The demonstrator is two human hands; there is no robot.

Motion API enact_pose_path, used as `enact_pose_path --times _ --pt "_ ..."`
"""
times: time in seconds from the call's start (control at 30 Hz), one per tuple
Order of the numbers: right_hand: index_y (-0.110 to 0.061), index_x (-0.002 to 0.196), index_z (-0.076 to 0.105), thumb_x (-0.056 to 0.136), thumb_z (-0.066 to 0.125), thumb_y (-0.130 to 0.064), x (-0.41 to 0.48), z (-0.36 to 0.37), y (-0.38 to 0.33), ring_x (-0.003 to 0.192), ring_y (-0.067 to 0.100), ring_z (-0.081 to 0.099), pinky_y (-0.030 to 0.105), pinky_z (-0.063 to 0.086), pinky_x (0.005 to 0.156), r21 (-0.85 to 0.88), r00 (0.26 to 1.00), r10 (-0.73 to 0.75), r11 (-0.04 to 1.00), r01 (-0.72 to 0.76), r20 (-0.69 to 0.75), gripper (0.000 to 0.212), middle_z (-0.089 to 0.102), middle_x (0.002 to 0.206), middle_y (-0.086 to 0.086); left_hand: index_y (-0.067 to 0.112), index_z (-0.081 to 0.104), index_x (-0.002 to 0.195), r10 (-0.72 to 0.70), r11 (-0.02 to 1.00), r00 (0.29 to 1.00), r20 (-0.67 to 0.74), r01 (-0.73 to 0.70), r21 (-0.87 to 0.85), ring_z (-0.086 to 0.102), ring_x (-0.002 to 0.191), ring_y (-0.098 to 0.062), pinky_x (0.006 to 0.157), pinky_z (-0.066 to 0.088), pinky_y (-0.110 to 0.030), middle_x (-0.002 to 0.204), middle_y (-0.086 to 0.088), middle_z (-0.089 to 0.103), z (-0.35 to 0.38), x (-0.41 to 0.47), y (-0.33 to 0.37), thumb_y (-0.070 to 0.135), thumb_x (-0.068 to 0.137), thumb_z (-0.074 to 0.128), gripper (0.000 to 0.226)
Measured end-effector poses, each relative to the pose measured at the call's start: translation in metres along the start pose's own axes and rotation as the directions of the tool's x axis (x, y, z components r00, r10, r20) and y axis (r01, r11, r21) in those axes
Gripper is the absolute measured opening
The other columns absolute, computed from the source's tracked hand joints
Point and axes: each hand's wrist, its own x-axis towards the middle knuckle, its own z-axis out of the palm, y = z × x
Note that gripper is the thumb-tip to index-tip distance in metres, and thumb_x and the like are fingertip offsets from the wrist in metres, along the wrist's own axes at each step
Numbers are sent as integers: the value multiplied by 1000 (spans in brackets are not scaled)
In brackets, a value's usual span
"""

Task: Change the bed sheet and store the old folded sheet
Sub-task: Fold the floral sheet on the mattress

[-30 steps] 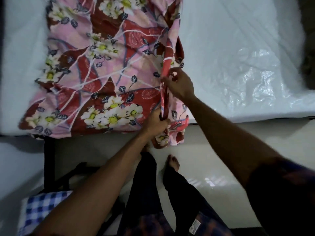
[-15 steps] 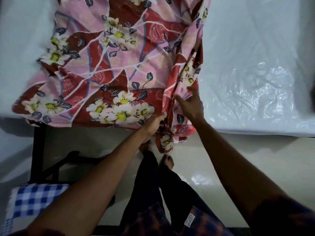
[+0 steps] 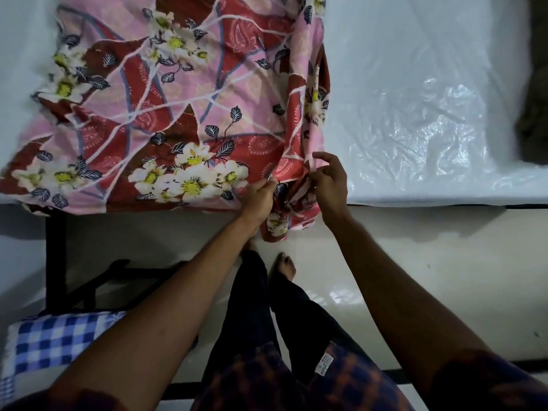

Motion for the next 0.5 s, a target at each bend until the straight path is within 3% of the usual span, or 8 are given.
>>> enact_pose_path --times 0.1,0.17,0.27,0.37,0.43,0.5 --pt "-27 111 64 84 50 -9 2 -9 1 70 13 66 29 49 65 -122 996 62 990 -70 -69 35 66 76 -2 10 67 108 62 996 987 -152 -71 -53 61 86 -15 71 46 -25 95 -3 67 3 -2 3 27 106 45 29" --pt "-30 110 62 84 49 -13 3 -14 -1 74 13 65 30 48 69 -143 993 61 987 -75 -100 34 65 78 -2 13 65 99 48 994 974 -222 -68 -81 56 76 -10 66 42 -24 84 2 63 3 -3 3 26 106 44 26" --pt "-26 119 58 88 50 -11 2 -12 -5 74 12 62 28 47 67 -11 996 80 997 -80 -35 34 63 84 0 12 57 88 104 995 975 -195 -102 18 49 69 -8 65 36 -25 74 4 53 6 -8 -1 25 107 43 27" --pt "-25 132 47 96 59 -28 0 -5 -20 80 9 64 25 49 66 83 983 164 982 -171 84 37 64 95 -1 6 61 103 125 990 989 -82 -119 73 56 83 -15 73 43 -26 90 -4 61 13 -15 -5 22 108 41 26" --pt "-30 134 43 89 69 -31 -2 1 -20 83 9 68 27 55 71 -1 979 152 988 -154 136 53 68 101 -2 6 61 114 115 993 990 -83 -113 33 58 92 -19 77 46 -27 101 -8 62 16 -19 -5 24 108 41 28" --pt "-30 134 45 86 69 -27 -4 5 -15 85 11 69 31 58 76 -99 985 121 989 -109 126 54 70 108 1 9 59 124 90 996 989 -114 -88 21 58 96 -20 80 45 -28 107 -6 62 17 -22 -2 31 108 41 33"
